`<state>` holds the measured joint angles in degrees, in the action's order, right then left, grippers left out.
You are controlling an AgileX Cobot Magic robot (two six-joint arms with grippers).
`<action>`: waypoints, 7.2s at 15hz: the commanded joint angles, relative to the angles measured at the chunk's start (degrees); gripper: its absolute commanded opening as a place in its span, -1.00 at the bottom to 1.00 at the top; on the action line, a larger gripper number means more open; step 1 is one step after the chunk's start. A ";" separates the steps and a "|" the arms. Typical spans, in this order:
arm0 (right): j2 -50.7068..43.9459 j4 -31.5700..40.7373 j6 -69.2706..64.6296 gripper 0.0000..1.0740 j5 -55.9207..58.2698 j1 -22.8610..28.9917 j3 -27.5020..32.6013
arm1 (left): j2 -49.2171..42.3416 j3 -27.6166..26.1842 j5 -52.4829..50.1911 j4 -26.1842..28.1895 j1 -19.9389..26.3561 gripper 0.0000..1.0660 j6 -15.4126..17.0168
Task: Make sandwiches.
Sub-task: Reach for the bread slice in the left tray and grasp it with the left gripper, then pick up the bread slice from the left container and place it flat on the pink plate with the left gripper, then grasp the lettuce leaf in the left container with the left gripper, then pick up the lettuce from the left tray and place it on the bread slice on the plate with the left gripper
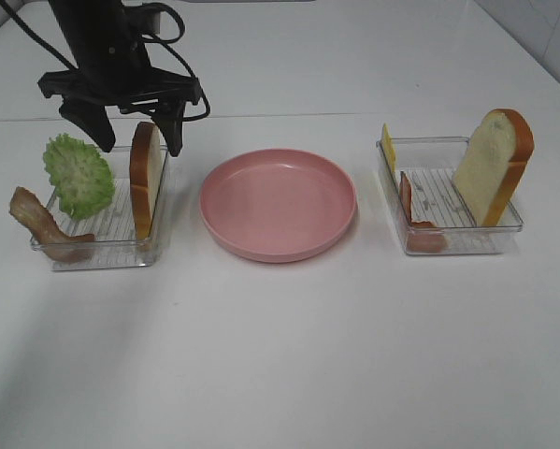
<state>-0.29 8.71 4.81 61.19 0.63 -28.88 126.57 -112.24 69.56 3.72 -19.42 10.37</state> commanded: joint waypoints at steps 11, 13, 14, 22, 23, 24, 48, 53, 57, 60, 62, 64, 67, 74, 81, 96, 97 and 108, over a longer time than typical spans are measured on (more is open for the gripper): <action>-0.80 0.11 -0.40 0.50 -0.52 -0.29 0.17 | 2.06 -0.23 -0.23 -2.81 0.06 -0.80 0.46; -0.80 0.11 -0.40 0.50 -0.52 -0.29 0.17 | 2.06 -0.23 -0.57 -2.81 0.06 -1.00 0.46; -0.80 0.11 -0.40 0.50 -0.52 -0.29 0.17 | 1.83 -0.23 -0.86 -3.04 0.06 -1.00 0.69; -0.80 0.11 -0.40 0.50 -0.52 -0.29 0.17 | -8.42 -0.92 -2.01 4.53 1.09 -1.00 -0.86; -0.80 0.11 -0.40 0.50 -0.52 -0.29 0.17 | -8.14 -1.03 -4.76 15.18 2.86 -1.00 -5.21; -0.80 0.11 -0.40 0.50 -0.52 -0.29 0.17 | -7.56 -0.92 -6.59 22.40 3.84 -1.00 -8.88; -0.80 0.11 -0.40 0.50 -0.52 -0.29 0.17 | 13.29 -0.97 -16.79 48.36 2.35 0.55 -27.16; -0.80 0.17 -0.40 0.50 -0.52 -0.29 0.17 | 9.80 -1.09 -19.19 32.60 -1.32 0.55 -27.04; -0.80 0.17 -0.40 0.50 -0.52 -0.29 0.17 | 7.16 -4.87 -16.10 20.80 -3.15 0.46 -21.43; -0.80 0.17 -0.40 0.50 -0.52 -0.29 0.17 | 7.10 -13.12 -5.16 14.27 -3.09 0.46 -13.98; -0.80 0.17 -0.40 0.50 -0.52 -0.29 0.17 | 7.10 -18.79 -0.46 10.89 -2.58 0.46 -8.59; -0.80 0.17 -0.40 0.50 -0.52 -0.29 0.17 | 7.10 -22.35 2.64 8.59 -1.60 0.46 -8.02; -0.80 0.11 -0.40 0.50 -0.52 -0.29 0.17 | 5.50 -24.47 4.24 6.70 2.23 0.46 -5.50; -0.80 0.11 -0.40 0.50 -0.52 -0.29 0.17 | 3.38 -19.31 4.24 6.65 14.78 0.43 -4.47; -0.80 0.11 -0.40 0.50 -0.52 -0.29 0.17 | 3.55 -7.16 3.67 4.70 19.19 0.43 -5.56; -0.80 0.11 -0.40 0.50 -0.52 -0.29 0.17 | 10.89 -7.28 -2.92 5.96 15.99 -0.35 -5.73; -0.80 0.11 -0.40 0.50 -0.52 -0.29 0.17 | 10.89 -7.28 -2.92 5.96 15.99 -0.62 -5.73; -0.80 0.11 -0.40 0.50 -0.52 -0.29 0.17 | 7.96 -15.07 -1.55 29.74 15.87 -1.00 -17.88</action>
<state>-0.29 8.71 4.81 61.19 0.63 -28.88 135.10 -126.34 67.84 28.02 -3.21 -5.84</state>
